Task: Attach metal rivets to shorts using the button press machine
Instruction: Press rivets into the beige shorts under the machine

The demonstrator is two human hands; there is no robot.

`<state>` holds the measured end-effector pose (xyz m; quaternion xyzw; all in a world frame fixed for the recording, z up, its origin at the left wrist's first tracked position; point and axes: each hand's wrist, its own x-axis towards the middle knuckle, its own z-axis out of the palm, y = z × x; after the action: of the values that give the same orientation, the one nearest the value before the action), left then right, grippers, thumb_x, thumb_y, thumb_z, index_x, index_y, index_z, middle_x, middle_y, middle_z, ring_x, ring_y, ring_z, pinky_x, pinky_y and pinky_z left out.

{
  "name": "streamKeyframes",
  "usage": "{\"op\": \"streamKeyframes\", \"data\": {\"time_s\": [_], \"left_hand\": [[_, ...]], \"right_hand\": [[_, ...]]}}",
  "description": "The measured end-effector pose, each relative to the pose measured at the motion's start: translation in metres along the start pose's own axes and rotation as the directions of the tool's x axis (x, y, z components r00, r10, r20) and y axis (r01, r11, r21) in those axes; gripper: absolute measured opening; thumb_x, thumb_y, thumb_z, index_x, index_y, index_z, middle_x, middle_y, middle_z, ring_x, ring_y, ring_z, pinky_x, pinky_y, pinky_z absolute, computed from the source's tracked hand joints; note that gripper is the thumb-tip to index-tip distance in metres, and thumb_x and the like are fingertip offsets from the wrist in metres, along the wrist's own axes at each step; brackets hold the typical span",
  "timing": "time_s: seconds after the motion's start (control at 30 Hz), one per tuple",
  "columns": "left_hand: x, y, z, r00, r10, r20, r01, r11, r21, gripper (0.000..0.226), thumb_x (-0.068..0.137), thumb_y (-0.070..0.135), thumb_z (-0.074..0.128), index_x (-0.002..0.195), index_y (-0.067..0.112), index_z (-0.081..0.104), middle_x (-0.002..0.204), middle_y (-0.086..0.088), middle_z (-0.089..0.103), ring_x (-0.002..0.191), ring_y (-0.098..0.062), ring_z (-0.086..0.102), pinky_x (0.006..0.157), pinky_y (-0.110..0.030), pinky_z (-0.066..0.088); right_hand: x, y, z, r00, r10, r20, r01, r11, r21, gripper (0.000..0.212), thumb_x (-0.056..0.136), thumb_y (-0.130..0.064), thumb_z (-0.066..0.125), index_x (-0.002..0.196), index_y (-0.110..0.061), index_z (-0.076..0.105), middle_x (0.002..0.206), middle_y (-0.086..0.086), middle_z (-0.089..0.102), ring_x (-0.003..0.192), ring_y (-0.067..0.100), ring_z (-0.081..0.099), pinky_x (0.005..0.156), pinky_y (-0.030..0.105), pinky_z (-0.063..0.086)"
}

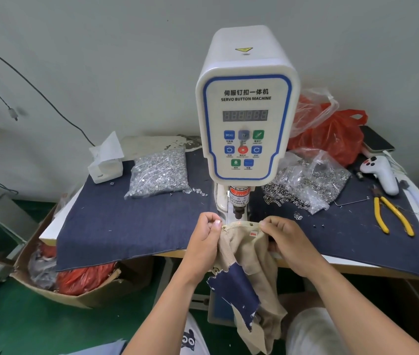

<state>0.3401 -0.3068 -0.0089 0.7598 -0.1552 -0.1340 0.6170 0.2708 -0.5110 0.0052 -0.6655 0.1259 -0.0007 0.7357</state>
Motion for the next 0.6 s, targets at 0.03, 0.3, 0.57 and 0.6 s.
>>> {"op": "streamKeyframes", "data": {"time_s": [0.03, 0.3, 0.57, 0.6], "left_hand": [[0.0, 0.0, 0.0, 1.0, 0.0, 0.0, 0.0, 1.0, 0.0, 0.012, 0.112, 0.03, 0.042, 0.109, 0.027, 0.054, 0.1, 0.007, 0.06, 0.09, -0.007, 0.056, 0.087, -0.032, 0.049], [-0.001, 0.001, -0.001, 1.0, -0.026, 0.016, 0.027, 0.997, -0.065, 0.012, 0.107, 0.036, 0.045, 0.104, 0.036, 0.057, 0.098, 0.007, 0.061, 0.089, -0.008, 0.057, 0.086, -0.033, 0.049], [-0.016, 0.028, -0.015, 0.98, -0.017, 0.196, 0.021, 1.0, -0.017, 0.04, 0.097, 0.058, 0.046, 0.093, 0.026, 0.069, 0.09, 0.005, 0.063, 0.088, -0.011, 0.057, 0.083, -0.035, 0.045], [-0.02, 0.033, -0.018, 0.964, 0.015, 0.267, -0.033, 0.998, 0.061, 0.05, 0.097, 0.066, 0.048, 0.09, 0.021, 0.069, 0.089, 0.003, 0.063, 0.087, -0.01, 0.056, 0.084, -0.035, 0.045]], "right_hand": [[0.0, 0.0, 0.0, 1.0, -0.003, -0.003, 0.003, 1.0, 0.0, 0.034, 0.103, -0.019, 0.057, 0.069, -0.018, 0.06, 0.061, 0.002, 0.049, 0.05, 0.007, 0.045, 0.044, 0.019, 0.035], [-0.001, -0.001, 0.0, 1.0, -0.004, 0.001, 0.004, 1.0, -0.008, 0.03, 0.103, -0.02, 0.057, 0.073, -0.016, 0.061, 0.067, 0.003, 0.054, 0.059, 0.01, 0.05, 0.051, 0.022, 0.04], [-0.019, -0.017, 0.008, 0.987, -0.101, 0.124, 0.121, 0.978, -0.171, 0.023, 0.1, -0.021, 0.066, 0.077, -0.019, 0.072, 0.069, -0.005, 0.062, 0.065, 0.005, 0.051, 0.059, 0.018, 0.039], [-0.023, -0.021, 0.012, 0.976, -0.142, 0.163, 0.182, 0.947, -0.265, 0.023, 0.099, -0.02, 0.067, 0.077, -0.021, 0.073, 0.068, -0.011, 0.064, 0.063, 0.001, 0.052, 0.06, 0.015, 0.038]]}}
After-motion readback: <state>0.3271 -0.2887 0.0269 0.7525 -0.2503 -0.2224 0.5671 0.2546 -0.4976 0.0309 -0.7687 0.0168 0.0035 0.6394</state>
